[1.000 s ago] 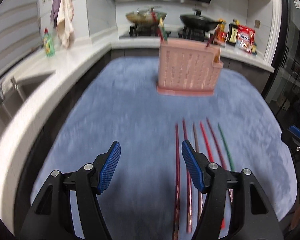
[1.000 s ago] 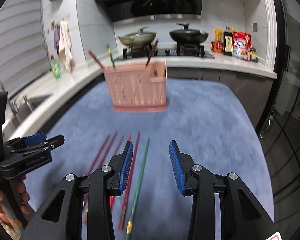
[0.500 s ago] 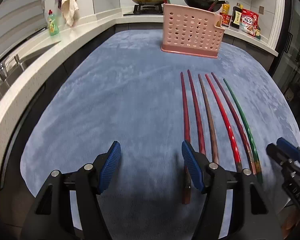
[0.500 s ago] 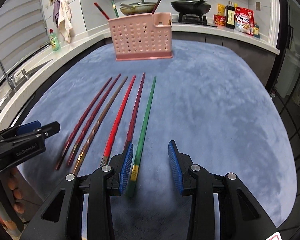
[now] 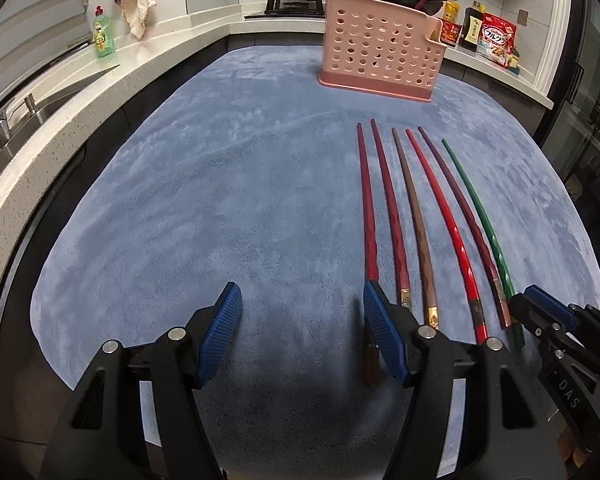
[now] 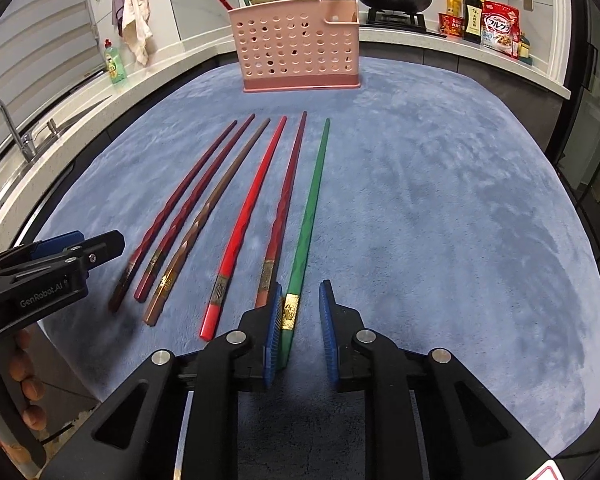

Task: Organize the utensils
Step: 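Move both open tools back down to the remaining chopsticks, then grasp the green chopstick with the right tool while the left tool grasps a dark red chopstick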

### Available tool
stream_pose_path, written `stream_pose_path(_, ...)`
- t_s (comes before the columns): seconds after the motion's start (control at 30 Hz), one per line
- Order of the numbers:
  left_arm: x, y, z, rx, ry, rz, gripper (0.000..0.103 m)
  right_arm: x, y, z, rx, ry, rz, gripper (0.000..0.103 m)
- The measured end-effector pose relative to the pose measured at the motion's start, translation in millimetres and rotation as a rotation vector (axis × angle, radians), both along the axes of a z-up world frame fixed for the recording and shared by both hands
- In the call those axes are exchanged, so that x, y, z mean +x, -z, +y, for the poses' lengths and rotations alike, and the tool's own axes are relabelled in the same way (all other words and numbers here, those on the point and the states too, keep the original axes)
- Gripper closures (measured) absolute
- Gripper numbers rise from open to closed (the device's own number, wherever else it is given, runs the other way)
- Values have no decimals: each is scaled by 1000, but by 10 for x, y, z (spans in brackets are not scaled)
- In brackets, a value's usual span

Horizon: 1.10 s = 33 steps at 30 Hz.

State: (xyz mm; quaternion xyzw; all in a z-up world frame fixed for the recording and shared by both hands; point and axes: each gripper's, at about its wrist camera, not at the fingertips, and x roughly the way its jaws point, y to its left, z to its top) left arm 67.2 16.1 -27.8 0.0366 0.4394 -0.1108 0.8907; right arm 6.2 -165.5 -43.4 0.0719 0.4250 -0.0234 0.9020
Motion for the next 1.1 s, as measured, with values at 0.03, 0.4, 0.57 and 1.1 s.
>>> stream_pose_path(0.03, -4, 3, -2, 0, 1, 1, 43, 4, 7, -2, 2, 0, 2, 87)
stream_pose_path(0.4, -66, -1, -10, -16, 18, 6, 43, -28, 59, -3, 4, 3, 8, 94)
stream_pose_path(0.57, -109, 6, -29, -23, 34, 11, 43, -53, 71, -14, 3, 12, 3, 95)
stream_pose_path(1.1, -132, 122, -58, -30, 34, 37, 50, -82, 76, -58, 24, 24, 4, 96)
